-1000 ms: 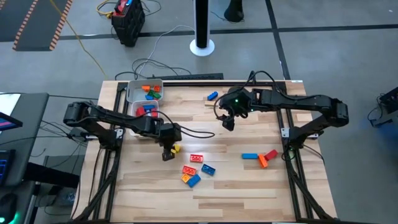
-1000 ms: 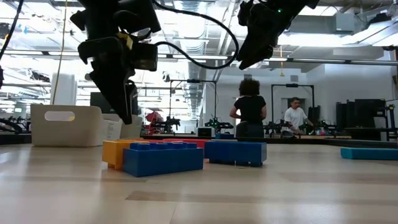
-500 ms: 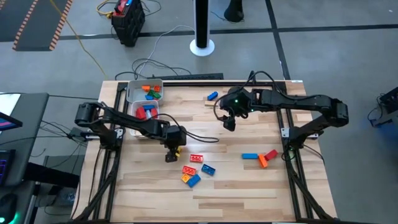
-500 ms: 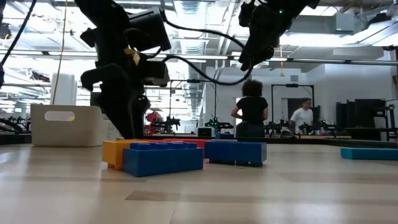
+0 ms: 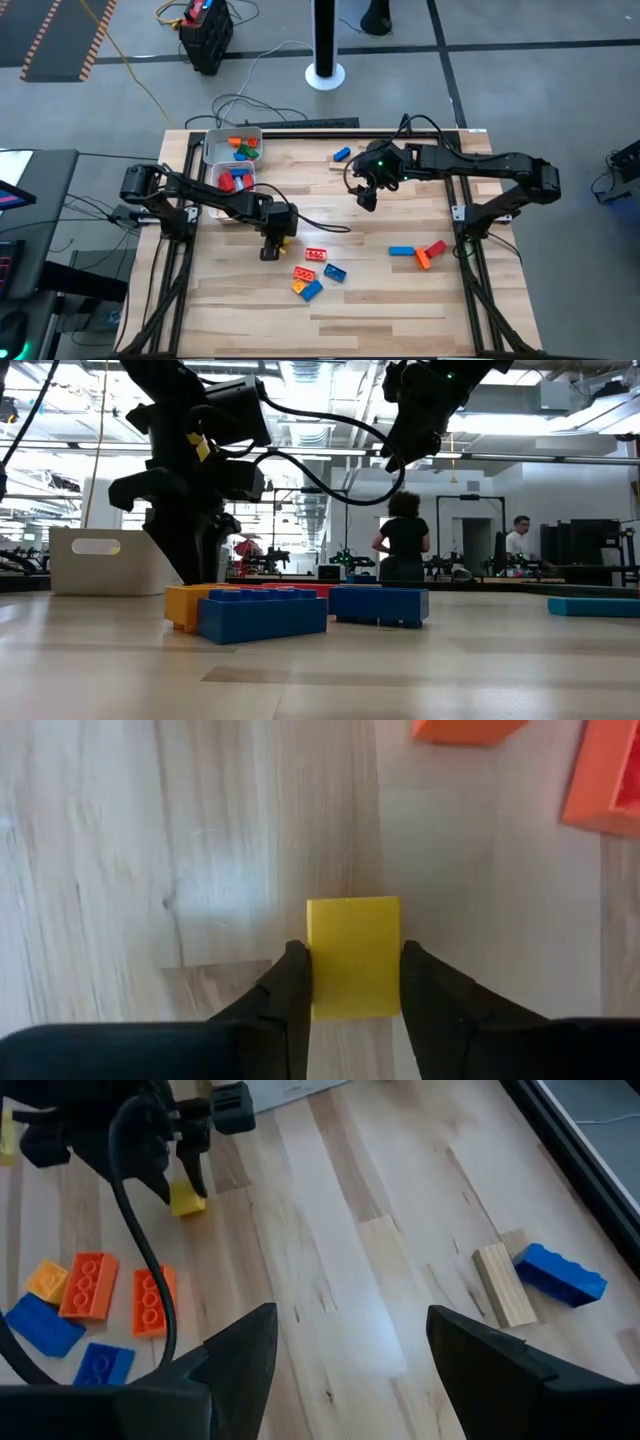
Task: Sort blocks by size
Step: Put the small yellow wooden block into the gray bin
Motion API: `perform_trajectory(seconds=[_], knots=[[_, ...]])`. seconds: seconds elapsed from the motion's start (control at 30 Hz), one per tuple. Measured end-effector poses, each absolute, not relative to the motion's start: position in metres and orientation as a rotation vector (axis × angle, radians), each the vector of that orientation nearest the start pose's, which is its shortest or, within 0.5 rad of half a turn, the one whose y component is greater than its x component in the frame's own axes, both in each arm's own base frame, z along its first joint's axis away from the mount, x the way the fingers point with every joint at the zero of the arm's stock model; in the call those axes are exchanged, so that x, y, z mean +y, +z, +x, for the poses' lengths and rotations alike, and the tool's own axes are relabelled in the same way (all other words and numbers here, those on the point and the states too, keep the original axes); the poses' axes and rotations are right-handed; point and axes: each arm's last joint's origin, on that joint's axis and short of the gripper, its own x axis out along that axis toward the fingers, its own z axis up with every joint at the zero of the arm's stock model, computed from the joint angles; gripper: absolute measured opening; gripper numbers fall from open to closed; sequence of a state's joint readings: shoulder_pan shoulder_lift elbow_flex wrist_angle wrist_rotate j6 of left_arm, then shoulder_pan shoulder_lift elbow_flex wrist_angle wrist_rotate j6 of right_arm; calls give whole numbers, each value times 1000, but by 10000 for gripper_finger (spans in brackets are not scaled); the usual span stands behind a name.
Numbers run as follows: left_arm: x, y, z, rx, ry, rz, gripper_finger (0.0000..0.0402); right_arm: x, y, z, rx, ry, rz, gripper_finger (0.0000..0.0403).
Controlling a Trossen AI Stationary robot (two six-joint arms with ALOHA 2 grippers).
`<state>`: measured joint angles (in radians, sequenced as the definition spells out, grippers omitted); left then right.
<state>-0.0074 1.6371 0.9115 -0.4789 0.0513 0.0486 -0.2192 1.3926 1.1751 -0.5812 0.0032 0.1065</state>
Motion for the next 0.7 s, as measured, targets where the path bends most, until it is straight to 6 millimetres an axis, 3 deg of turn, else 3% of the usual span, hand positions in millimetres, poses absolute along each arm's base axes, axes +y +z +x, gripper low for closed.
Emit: perform_trajectory(seconds=[0.17, 0.3, 0.5, 0.7], knots=[[8, 163, 293, 1203, -16, -39, 115, -64, 300, 286, 785, -262, 204, 284], [28, 180, 286, 1148, 48, -77, 115, -67, 298, 284, 799, -276, 216, 284], [74, 211, 263, 1039, 218, -159, 115, -73, 299, 282, 790, -374, 221, 284], [124, 242, 228, 898, 459, -246, 115, -73, 300, 283, 753, -543, 199, 284]])
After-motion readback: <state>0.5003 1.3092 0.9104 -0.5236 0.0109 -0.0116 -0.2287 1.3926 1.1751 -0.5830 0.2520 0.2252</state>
